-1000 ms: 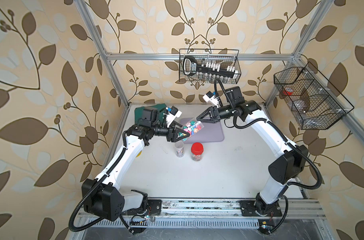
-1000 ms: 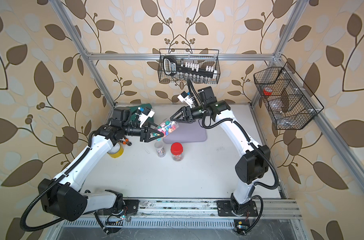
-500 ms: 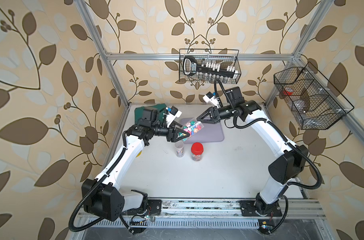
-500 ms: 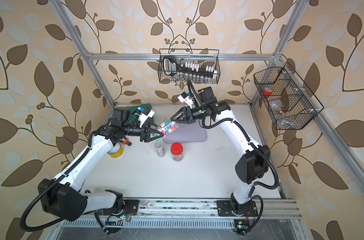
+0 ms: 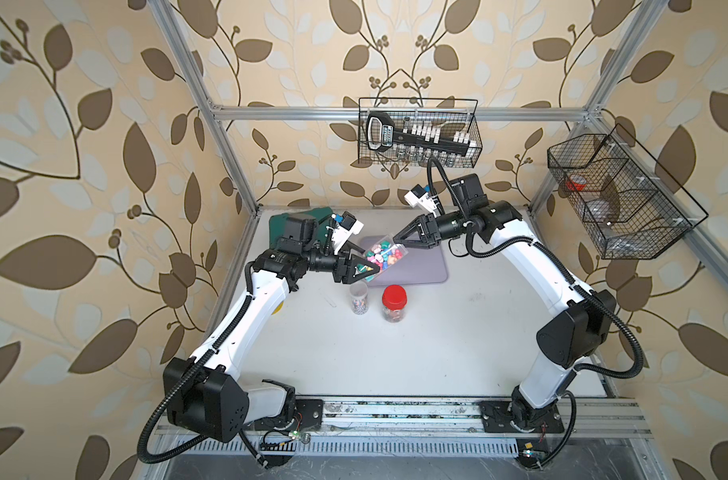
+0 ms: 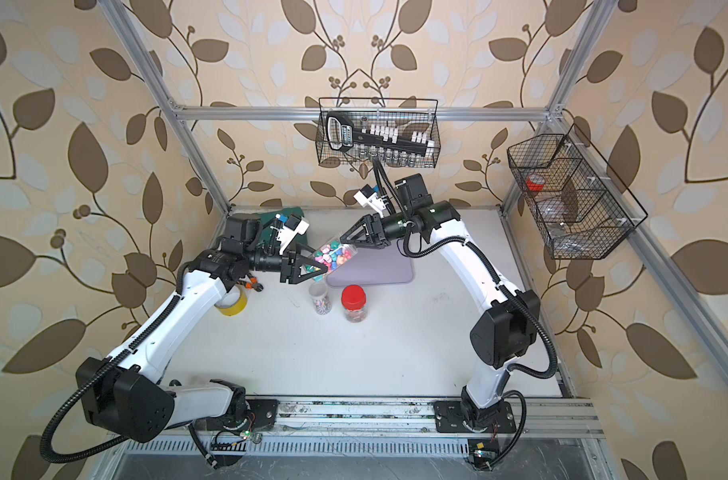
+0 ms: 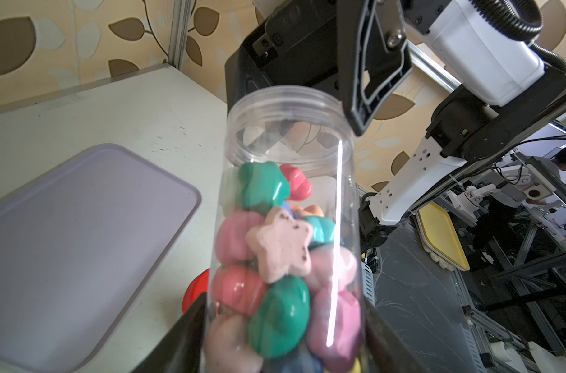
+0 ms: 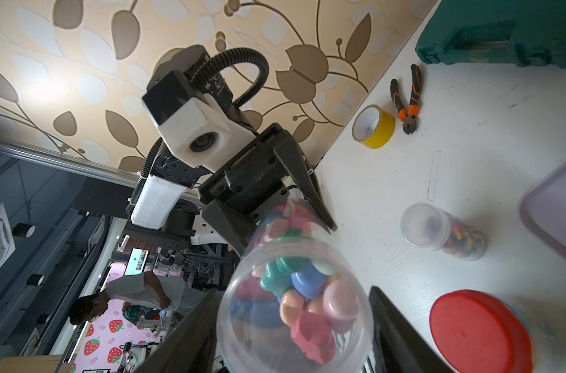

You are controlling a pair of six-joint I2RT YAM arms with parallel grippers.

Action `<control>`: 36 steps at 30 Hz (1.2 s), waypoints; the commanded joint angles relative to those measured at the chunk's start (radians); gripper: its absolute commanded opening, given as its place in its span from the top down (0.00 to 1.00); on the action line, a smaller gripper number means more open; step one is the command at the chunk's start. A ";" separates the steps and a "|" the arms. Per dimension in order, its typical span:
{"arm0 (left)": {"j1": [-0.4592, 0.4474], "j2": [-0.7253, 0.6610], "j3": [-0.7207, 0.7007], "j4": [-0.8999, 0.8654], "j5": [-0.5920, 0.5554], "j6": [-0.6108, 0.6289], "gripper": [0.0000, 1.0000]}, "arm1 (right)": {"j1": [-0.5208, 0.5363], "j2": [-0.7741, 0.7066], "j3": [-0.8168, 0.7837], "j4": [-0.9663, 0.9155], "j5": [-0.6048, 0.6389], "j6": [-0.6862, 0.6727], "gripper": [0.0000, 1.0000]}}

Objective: Pour the candies out of the jar
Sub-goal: Unscrew the lid from the jar.

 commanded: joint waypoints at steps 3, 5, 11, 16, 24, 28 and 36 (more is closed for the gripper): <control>-0.007 -0.042 0.025 0.068 0.042 -0.006 0.43 | 0.009 0.015 0.000 -0.003 -0.045 -0.011 0.41; -0.007 -0.039 0.023 0.074 0.042 -0.010 0.43 | 0.010 0.013 -0.002 -0.003 -0.050 -0.017 0.44; -0.007 -0.025 0.024 0.091 0.050 -0.024 0.43 | 0.011 -0.001 -0.018 0.009 -0.056 -0.037 0.49; -0.007 0.003 0.032 0.137 0.093 -0.061 0.44 | 0.012 -0.024 -0.062 0.057 -0.079 -0.068 0.51; -0.007 0.045 0.051 0.207 0.163 -0.128 0.44 | 0.013 -0.082 -0.147 0.146 -0.141 -0.178 0.57; -0.007 0.062 0.070 0.207 0.198 -0.137 0.44 | 0.012 -0.112 -0.210 0.223 -0.169 -0.196 0.57; -0.007 0.093 0.096 0.210 0.274 -0.161 0.44 | 0.013 -0.141 -0.275 0.299 -0.258 -0.302 0.57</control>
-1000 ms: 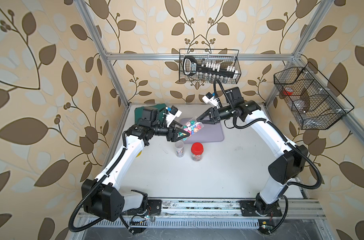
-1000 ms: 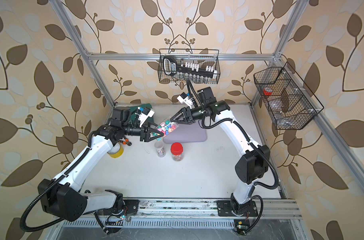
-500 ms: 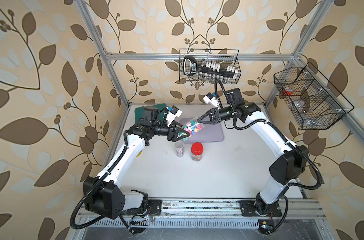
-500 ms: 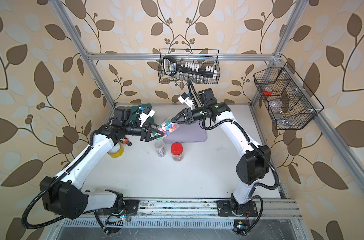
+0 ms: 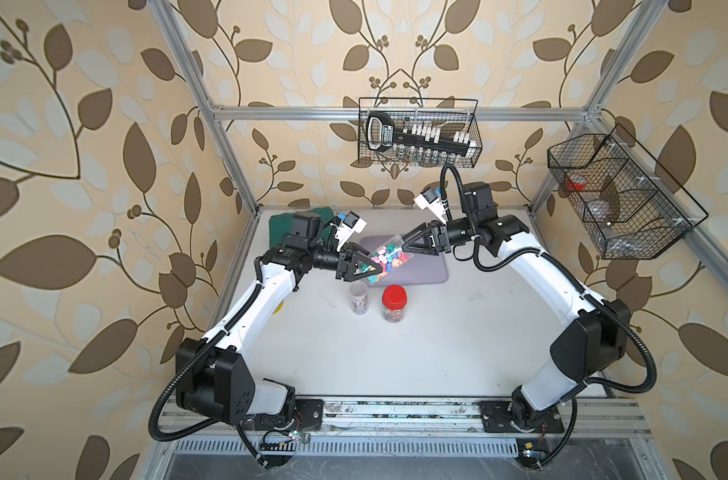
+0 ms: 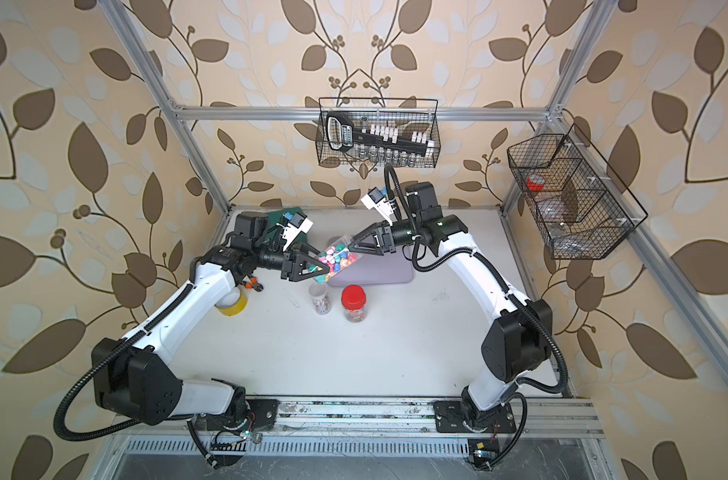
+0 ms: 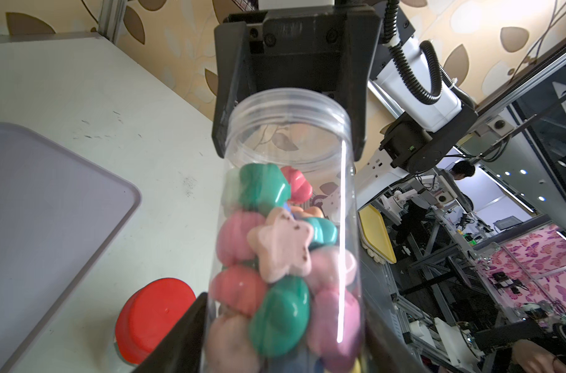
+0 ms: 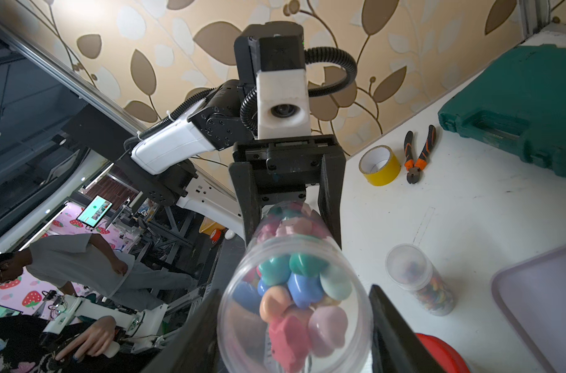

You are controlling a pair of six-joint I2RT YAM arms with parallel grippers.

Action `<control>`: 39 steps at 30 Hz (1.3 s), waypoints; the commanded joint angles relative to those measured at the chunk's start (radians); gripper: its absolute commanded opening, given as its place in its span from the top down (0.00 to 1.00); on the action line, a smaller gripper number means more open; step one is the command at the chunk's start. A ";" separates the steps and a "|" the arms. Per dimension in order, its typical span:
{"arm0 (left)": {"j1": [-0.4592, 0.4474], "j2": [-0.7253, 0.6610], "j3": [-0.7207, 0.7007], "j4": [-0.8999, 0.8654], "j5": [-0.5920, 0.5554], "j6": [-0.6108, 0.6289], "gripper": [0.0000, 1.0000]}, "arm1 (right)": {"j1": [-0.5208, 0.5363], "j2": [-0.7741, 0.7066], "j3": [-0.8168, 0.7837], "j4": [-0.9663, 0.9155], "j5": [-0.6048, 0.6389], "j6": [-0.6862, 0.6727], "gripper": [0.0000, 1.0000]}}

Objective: Pour the candies out of the jar
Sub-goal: Unscrew the lid from the jar.

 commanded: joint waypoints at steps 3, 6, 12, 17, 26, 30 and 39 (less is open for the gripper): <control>-0.007 0.010 0.104 0.144 0.096 -0.037 0.44 | 0.041 -0.046 -0.063 0.037 -0.172 -0.126 0.57; -0.007 0.014 0.115 0.136 0.121 -0.035 0.43 | 0.042 -0.060 -0.084 0.057 -0.183 -0.166 0.56; -0.007 0.016 0.126 0.100 0.137 -0.010 0.43 | 0.041 -0.065 -0.091 0.075 -0.174 -0.168 0.55; -0.007 0.015 0.128 0.062 0.137 0.017 0.43 | 0.042 -0.052 -0.073 0.082 -0.143 -0.119 0.48; -0.007 0.011 0.128 -0.049 0.122 0.104 0.43 | 0.015 -0.062 -0.022 0.105 -0.067 0.033 0.28; -0.007 0.009 0.132 -0.065 0.108 0.120 0.43 | -0.009 -0.093 -0.019 0.139 0.005 0.143 0.22; -0.007 0.006 0.193 -0.182 -0.068 0.232 0.43 | -0.079 -0.126 0.001 0.134 0.092 0.387 0.18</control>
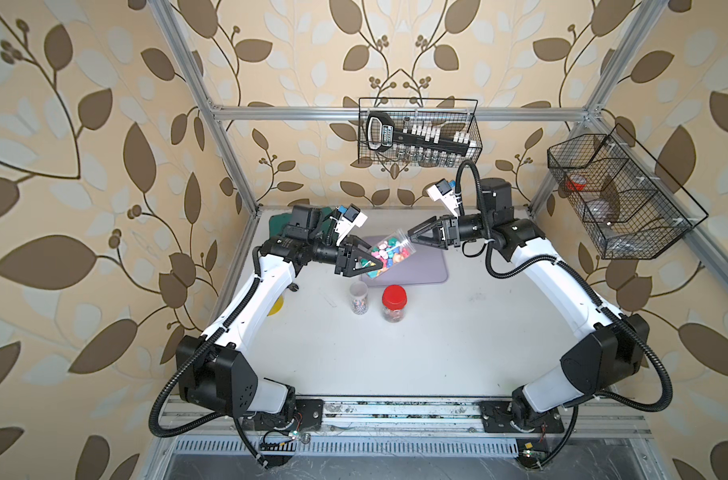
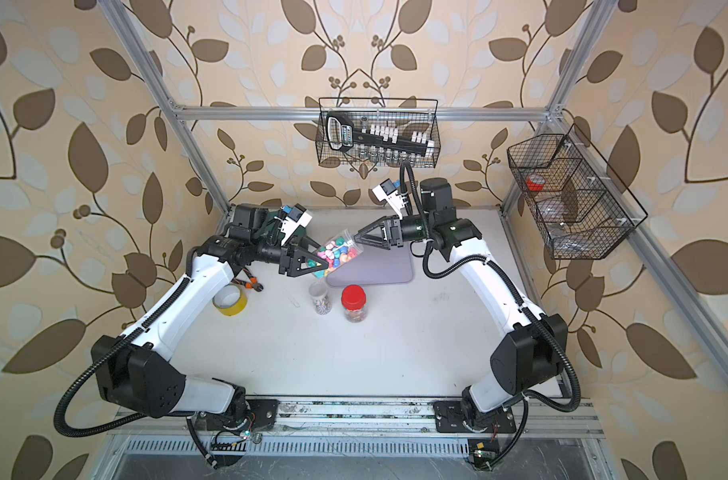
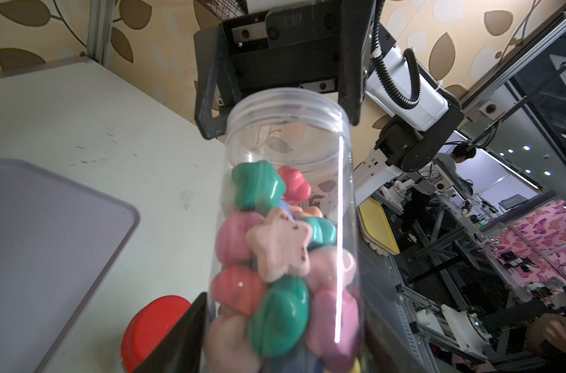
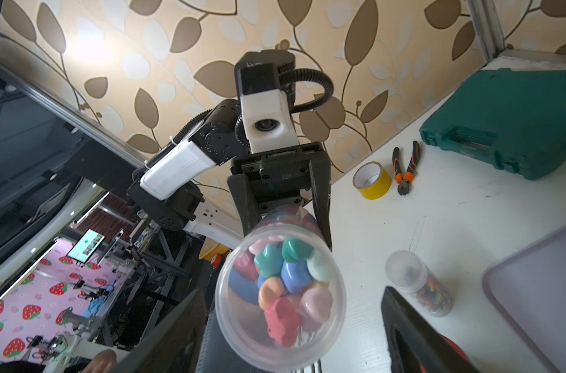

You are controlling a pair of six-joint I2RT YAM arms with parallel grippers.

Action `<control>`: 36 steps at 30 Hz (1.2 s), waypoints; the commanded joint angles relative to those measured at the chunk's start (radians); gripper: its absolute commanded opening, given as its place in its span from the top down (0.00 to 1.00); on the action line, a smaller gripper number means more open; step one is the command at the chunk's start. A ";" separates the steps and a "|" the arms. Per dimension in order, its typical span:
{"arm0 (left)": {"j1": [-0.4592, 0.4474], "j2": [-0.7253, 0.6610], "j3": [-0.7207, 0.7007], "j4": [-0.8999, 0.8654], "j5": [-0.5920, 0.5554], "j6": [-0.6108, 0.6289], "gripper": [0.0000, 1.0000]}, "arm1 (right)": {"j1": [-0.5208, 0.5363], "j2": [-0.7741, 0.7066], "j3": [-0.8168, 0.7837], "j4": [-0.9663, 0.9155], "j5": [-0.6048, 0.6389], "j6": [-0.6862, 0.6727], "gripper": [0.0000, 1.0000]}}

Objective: Pour the candies out of the jar
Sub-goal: Unscrew the lid from the jar.

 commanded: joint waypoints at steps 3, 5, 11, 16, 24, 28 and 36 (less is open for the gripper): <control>-0.007 -0.056 0.045 0.017 -0.148 0.074 0.44 | -0.034 0.004 0.110 -0.141 0.045 0.125 0.18; -0.008 -0.082 0.032 0.036 -0.213 0.085 0.44 | -0.032 0.034 0.168 -0.257 0.058 0.091 0.18; -0.008 -0.120 0.027 0.011 -0.292 0.131 0.44 | -0.024 0.085 0.242 -0.389 0.095 0.062 0.16; -0.008 -0.125 0.024 0.006 -0.264 0.123 0.43 | 0.010 0.140 0.260 -0.437 0.121 0.044 0.16; -0.008 -0.121 0.013 -0.007 -0.241 0.125 0.43 | 0.056 0.186 0.346 -0.444 0.111 0.034 0.16; -0.008 -0.111 0.019 -0.023 -0.234 0.132 0.43 | 0.068 0.195 0.357 -0.443 0.115 0.038 0.17; -0.008 -0.104 0.020 -0.021 -0.223 0.129 0.43 | 0.085 0.207 0.357 -0.467 0.143 0.023 0.21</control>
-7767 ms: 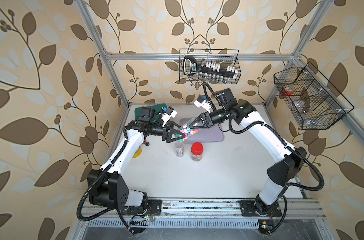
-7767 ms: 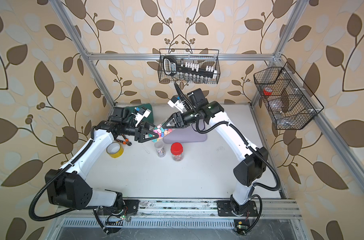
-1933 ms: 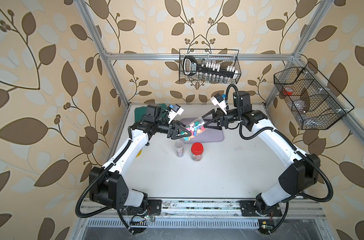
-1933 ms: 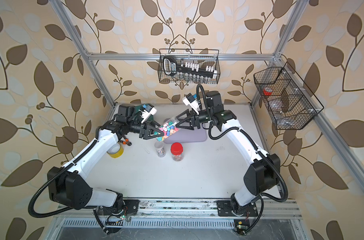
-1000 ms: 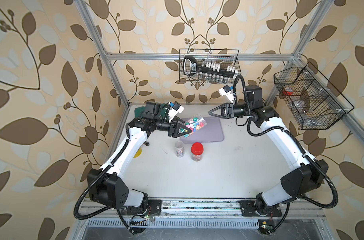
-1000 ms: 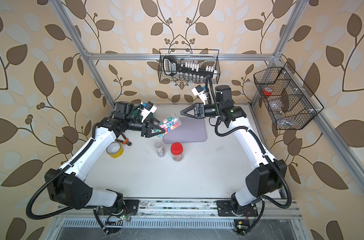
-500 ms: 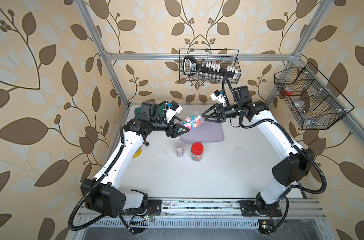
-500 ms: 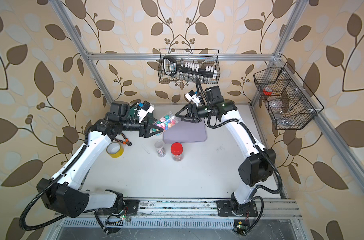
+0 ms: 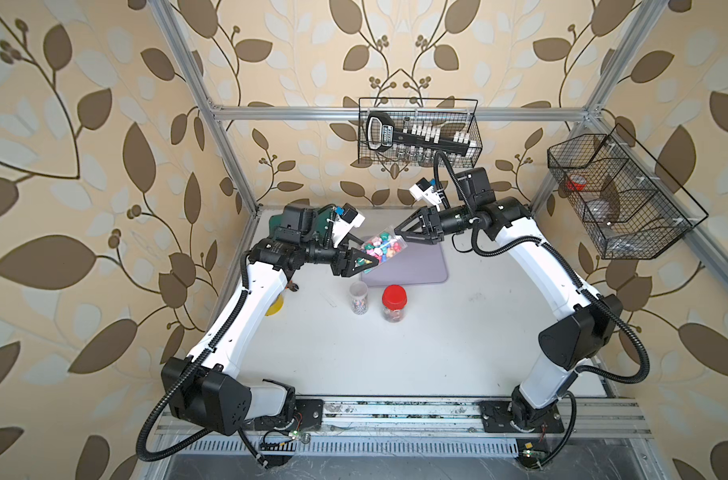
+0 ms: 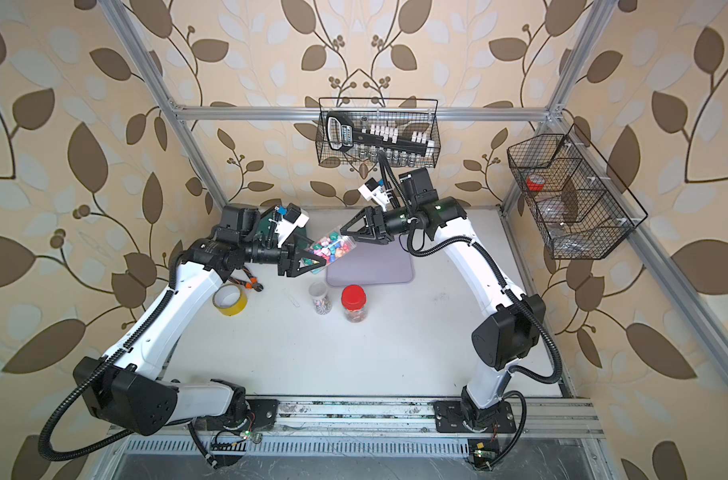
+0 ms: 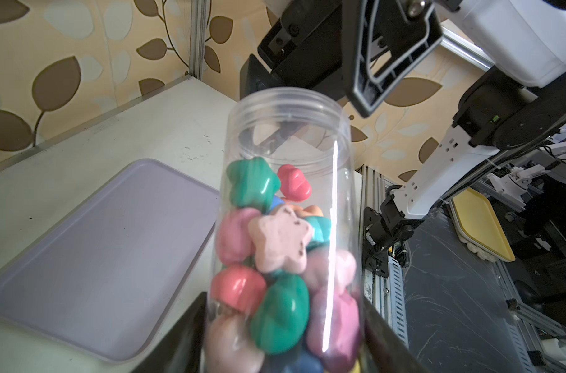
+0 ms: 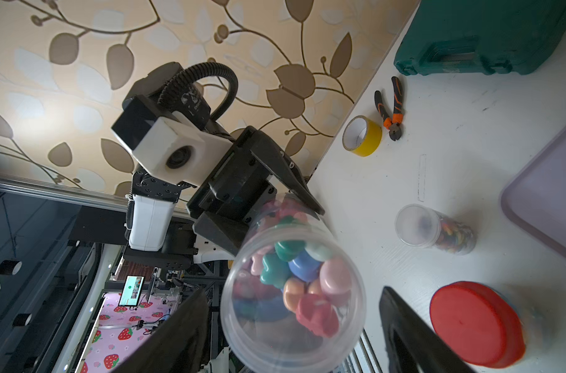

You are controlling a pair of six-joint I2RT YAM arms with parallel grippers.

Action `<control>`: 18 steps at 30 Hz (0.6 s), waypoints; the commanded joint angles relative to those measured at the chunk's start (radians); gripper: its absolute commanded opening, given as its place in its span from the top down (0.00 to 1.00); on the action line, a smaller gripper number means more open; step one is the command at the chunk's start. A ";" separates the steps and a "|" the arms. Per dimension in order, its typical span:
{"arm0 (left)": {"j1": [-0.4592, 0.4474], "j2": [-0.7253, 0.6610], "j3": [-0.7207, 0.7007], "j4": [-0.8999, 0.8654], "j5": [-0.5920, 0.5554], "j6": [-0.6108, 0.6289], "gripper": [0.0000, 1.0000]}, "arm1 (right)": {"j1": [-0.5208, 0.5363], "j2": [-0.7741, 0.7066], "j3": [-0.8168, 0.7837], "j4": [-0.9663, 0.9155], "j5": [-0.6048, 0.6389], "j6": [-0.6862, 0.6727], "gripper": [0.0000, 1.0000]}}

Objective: Pour the candies out of the jar
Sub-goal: Unscrew the lid from the jar.

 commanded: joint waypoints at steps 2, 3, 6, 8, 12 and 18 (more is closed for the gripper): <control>-0.008 -0.017 0.010 0.034 0.058 0.024 0.43 | 0.003 0.013 0.024 -0.029 0.015 -0.027 0.23; -0.008 -0.017 0.010 0.033 0.057 0.024 0.43 | 0.004 0.013 0.025 -0.031 0.016 -0.029 0.24; -0.008 -0.017 0.008 0.035 0.054 0.022 0.43 | 0.004 0.011 0.025 -0.036 0.017 -0.036 0.26; -0.008 -0.015 0.008 0.038 0.054 0.020 0.43 | 0.003 0.011 0.024 -0.040 0.020 -0.042 0.28; -0.008 -0.013 0.008 0.040 0.057 0.015 0.43 | 0.003 0.013 0.022 -0.046 0.022 -0.050 0.33; -0.008 -0.011 0.008 0.046 0.061 0.006 0.43 | 0.004 0.014 0.024 -0.046 0.005 -0.055 0.36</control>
